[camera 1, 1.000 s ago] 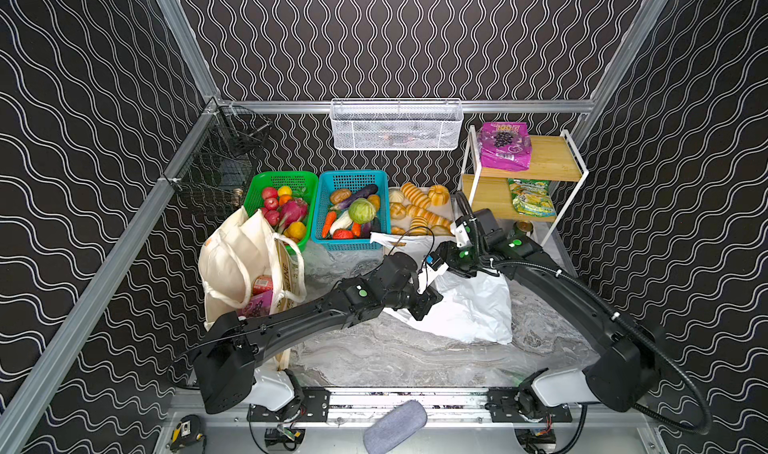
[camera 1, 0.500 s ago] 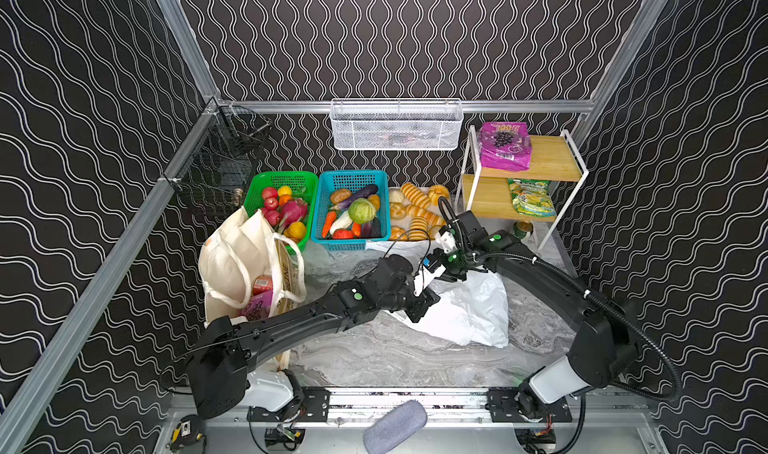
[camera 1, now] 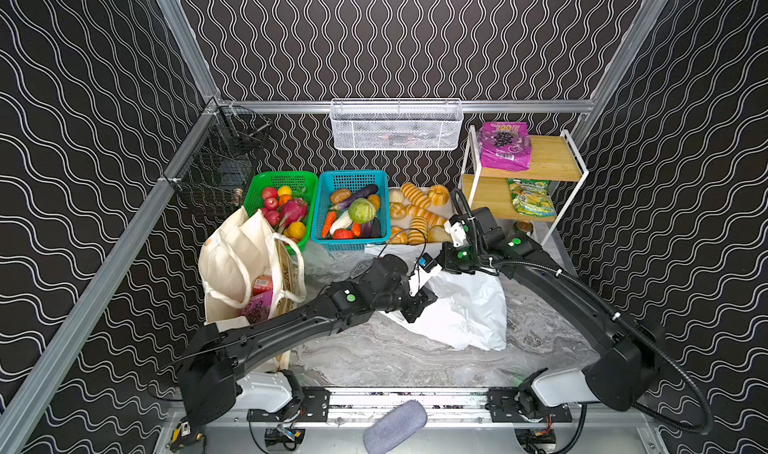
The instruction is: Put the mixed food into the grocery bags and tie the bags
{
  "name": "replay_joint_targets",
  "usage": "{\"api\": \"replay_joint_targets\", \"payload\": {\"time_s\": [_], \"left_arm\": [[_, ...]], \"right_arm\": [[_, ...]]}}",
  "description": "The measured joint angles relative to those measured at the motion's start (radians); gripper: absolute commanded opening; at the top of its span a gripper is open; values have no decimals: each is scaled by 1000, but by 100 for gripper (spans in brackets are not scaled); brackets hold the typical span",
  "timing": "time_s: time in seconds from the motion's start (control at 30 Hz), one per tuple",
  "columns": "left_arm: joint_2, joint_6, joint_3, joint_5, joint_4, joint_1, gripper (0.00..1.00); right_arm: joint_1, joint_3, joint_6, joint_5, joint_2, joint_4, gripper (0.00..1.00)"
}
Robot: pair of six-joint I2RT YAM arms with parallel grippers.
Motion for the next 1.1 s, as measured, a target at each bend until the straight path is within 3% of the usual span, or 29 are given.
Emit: {"api": "replay_joint_targets", "payload": {"time_s": [0.1, 0.2, 0.37, 0.4, 0.5, 0.57, 0.73, 0.9, 1.1], "left_arm": [[-35, -6, -25, -12, 5, 0, 5], [-38, -6, -26, -10, 5, 1, 3], [-80, -75, -85, -80, -5, 37, 22], [-104, -110, -112, -85, -8, 79, 23], [-148, -208, -158, -93, -20, 226, 39], [-152, -265, -157, -80, -41, 300, 45], [-53, -318, -45, -49, -139, 415, 45], [-24, -329, 10, -69, -205, 426, 45], [-103, -359, -16, -157, -253, 446, 47]], "right_arm": [[-1, -10, 0, -1, -18, 25, 0], [-1, 7, 5, -23, 6, 31, 22], [1, 11, -11, -46, 73, 9, 38], [5, 4, -12, -45, 85, 0, 42], [42, -21, -11, -5, 111, -21, 51], [84, -29, -2, 42, 126, -32, 53], [216, -19, 43, 218, 222, -59, 57], [298, 24, 98, 375, 344, -70, 57], [365, 130, 142, 549, 488, -104, 57]]}}
